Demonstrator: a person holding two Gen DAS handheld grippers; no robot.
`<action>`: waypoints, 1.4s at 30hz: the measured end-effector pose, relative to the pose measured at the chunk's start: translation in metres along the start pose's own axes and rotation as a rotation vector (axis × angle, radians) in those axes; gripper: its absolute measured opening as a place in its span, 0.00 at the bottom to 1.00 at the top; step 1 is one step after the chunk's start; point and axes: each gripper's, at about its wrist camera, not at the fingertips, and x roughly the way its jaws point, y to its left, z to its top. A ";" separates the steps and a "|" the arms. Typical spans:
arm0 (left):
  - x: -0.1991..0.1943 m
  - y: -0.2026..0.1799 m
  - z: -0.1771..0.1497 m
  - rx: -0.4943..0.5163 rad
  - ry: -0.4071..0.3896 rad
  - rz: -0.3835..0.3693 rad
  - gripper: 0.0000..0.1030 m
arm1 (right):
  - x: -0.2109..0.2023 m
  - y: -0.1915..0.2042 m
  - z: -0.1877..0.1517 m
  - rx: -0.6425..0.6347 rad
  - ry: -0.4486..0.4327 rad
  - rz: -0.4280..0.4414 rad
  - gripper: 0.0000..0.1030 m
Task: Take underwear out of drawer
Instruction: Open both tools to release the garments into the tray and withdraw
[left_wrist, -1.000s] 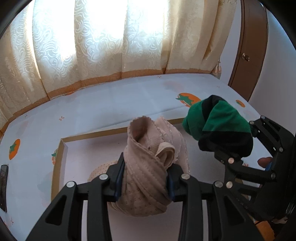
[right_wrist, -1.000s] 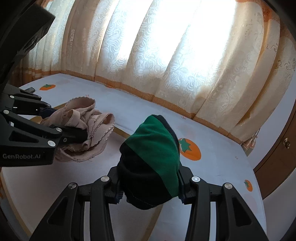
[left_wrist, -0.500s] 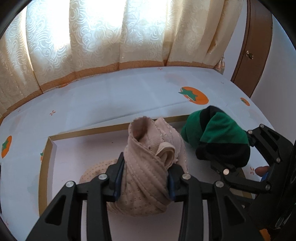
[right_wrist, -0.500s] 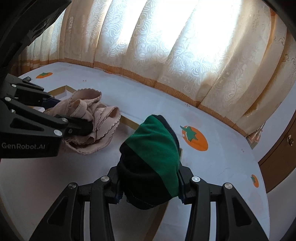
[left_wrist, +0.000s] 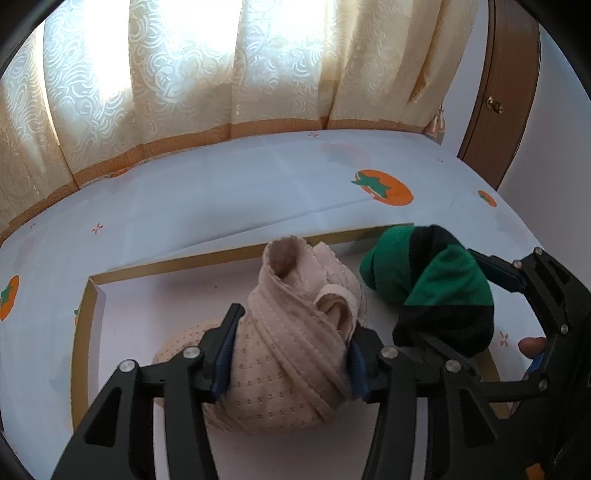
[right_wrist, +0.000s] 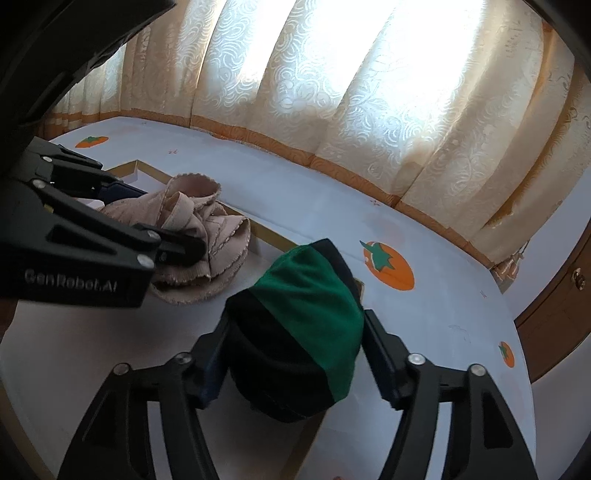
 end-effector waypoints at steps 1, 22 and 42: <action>-0.001 0.000 0.000 0.000 -0.005 -0.003 0.52 | -0.001 0.000 -0.001 0.000 -0.001 -0.001 0.69; -0.067 0.001 -0.023 0.033 -0.147 -0.020 0.64 | -0.044 0.006 -0.016 -0.010 -0.031 -0.024 0.79; -0.135 -0.003 -0.086 0.037 -0.195 -0.104 0.67 | -0.130 0.038 -0.032 -0.011 -0.114 0.064 0.80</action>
